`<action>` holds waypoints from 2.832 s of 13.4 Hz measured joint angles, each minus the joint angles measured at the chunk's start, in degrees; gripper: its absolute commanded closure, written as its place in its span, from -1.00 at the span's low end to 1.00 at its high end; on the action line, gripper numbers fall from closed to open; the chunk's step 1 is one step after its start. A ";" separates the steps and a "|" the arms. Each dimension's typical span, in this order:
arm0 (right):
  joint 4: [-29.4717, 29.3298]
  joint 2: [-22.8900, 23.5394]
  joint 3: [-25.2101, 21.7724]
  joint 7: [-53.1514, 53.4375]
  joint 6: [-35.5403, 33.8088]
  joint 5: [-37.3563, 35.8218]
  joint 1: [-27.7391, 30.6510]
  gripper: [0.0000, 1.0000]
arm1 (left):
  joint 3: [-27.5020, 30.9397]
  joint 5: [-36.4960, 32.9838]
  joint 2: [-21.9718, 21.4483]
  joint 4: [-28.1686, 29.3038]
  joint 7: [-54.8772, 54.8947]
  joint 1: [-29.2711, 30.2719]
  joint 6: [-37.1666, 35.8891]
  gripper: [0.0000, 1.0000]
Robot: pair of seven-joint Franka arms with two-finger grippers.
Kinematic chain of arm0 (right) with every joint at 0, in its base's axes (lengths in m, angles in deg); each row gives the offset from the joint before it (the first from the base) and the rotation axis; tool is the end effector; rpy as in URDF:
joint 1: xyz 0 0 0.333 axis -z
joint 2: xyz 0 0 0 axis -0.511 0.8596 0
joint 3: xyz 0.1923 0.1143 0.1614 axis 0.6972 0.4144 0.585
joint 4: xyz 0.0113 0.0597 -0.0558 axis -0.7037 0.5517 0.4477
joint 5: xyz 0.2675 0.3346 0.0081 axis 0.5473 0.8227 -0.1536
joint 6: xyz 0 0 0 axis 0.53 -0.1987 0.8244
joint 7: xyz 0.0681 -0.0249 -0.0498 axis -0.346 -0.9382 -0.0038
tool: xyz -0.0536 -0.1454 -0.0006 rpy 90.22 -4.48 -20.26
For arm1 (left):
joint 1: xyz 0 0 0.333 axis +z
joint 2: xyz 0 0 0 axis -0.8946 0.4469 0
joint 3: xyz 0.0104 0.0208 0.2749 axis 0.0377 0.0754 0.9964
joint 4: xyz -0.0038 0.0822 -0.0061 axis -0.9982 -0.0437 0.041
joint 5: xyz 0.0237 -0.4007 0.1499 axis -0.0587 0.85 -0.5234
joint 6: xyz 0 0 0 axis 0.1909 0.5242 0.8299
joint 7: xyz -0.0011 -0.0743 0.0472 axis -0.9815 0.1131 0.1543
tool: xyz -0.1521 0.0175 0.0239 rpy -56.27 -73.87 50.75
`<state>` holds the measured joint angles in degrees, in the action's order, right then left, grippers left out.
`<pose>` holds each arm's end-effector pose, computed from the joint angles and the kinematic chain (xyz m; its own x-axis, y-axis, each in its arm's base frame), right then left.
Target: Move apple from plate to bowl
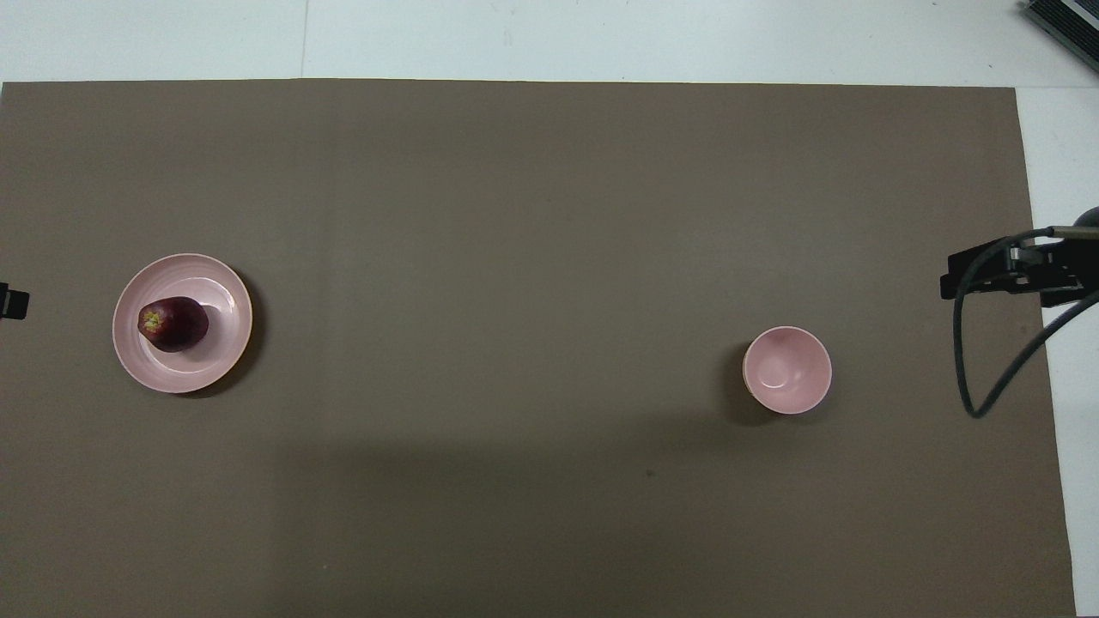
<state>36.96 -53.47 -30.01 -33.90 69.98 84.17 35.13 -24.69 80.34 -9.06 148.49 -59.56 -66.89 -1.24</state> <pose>0.5855 -0.0075 0.5433 0.9938 -0.1029 -0.0418 -0.1034 -0.9946 -0.0092 0.5618 0.0094 0.6067 0.9829 -0.1762 0.0535 -0.1768 -0.9842 0.0073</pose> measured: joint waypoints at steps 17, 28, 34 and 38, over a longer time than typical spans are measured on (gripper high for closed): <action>0.00 0.00 0.04 0.00 0.00 0.00 -0.08 -1.00 | 0.02 0.00 -0.04 0.90 -0.61 -0.01 -0.12 -1.00; 0.00 0.00 0.04 0.00 0.00 0.00 -0.08 -1.00 | 0.71 0.00 0.07 20.49 1.01 2.61 19.09 -1.00; 0.00 0.00 0.04 0.00 0.00 0.00 -0.08 -1.00 | 0.74 0.00 0.77 34.65 1.10 3.42 35.71 -1.00; 0.00 0.00 0.04 0.00 0.00 0.00 -0.08 -1.00 | 0.71 0.01 4.59 38.92 1.10 3.80 44.85 -1.00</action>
<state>36.96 -53.47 -29.97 -33.90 69.98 84.17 35.05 -23.99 80.36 -4.48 187.41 -58.46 -63.09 43.61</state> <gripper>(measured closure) 0.000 0.000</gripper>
